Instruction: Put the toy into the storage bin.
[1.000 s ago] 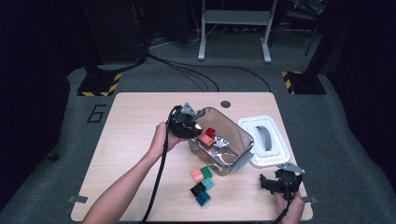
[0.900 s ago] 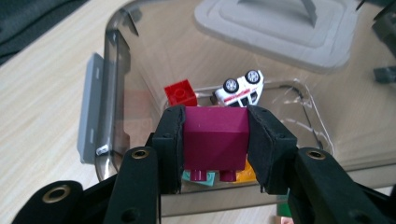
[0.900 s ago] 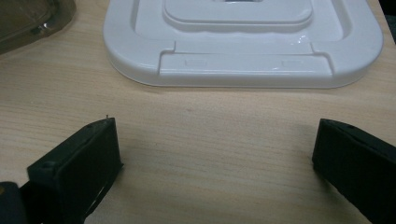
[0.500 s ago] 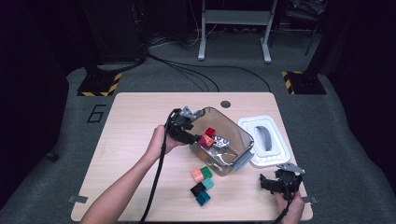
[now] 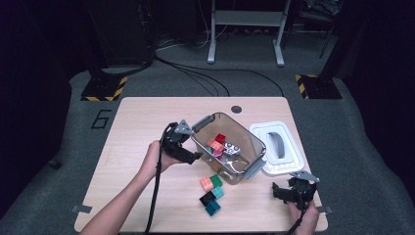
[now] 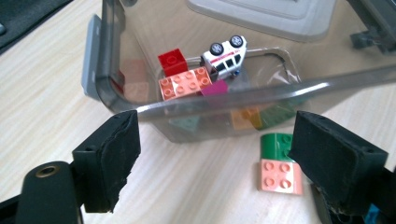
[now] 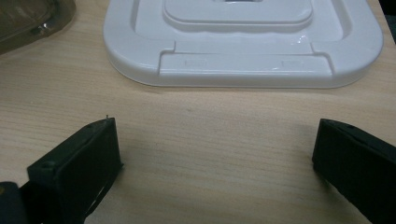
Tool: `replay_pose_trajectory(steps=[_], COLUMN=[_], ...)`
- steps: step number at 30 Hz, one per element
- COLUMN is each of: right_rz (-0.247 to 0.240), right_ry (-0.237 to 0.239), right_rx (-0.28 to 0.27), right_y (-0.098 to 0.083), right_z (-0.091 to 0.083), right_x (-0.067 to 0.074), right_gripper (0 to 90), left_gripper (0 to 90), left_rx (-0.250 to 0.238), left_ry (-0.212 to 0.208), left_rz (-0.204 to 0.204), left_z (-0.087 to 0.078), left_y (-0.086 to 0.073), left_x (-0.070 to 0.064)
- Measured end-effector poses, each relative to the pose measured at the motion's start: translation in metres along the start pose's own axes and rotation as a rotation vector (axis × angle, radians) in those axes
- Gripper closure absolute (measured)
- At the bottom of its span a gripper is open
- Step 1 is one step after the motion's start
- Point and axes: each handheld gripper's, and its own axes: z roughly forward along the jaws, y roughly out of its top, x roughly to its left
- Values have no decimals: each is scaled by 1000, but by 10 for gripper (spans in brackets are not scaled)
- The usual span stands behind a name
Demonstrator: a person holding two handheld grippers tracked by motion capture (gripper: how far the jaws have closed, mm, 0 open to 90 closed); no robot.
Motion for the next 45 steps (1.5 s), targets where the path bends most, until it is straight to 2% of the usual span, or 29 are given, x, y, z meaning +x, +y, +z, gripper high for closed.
replay_pose_trajectory(steps=[3, 9, 14, 21, 26, 33, 38, 45], right_rz=[0, 0, 0, 1, 1, 1, 3, 3], right_ry=[0, 0, 0, -1, -1, -1, -1, -1], right_rx=[0, 0, 0, 0, 0, 0, 1, 1], right_y=[0, 0, 0, 0, 0, 0, 0, 0], right_z=[0, 0, 0, 0, 0, 0, 0, 0], right_x=[0, 0, 0, 0, 0, 0, 0, 0], right_gripper=[1, 1, 1, 0, 1, 1, 0, 0], left_gripper=[151, 124, 121, 126, 126, 147, 275, 422], left_rx=[-6, 15, 8, 37, 42, 65, 54, 56], left_ry=[-5, -19, -18, -19, -42, -66, -101, -125], left_rz=[-10, -33, -46, -43, -71, -76, -66, -58], left_z=[-1, 5, 10, 24, 42, 63, 75, 85], left_y=[-10, -34, -48, -59, -67, -69, -70, -71], left_x=[-4, -10, -18, -28, -34, -39, -43, -44])
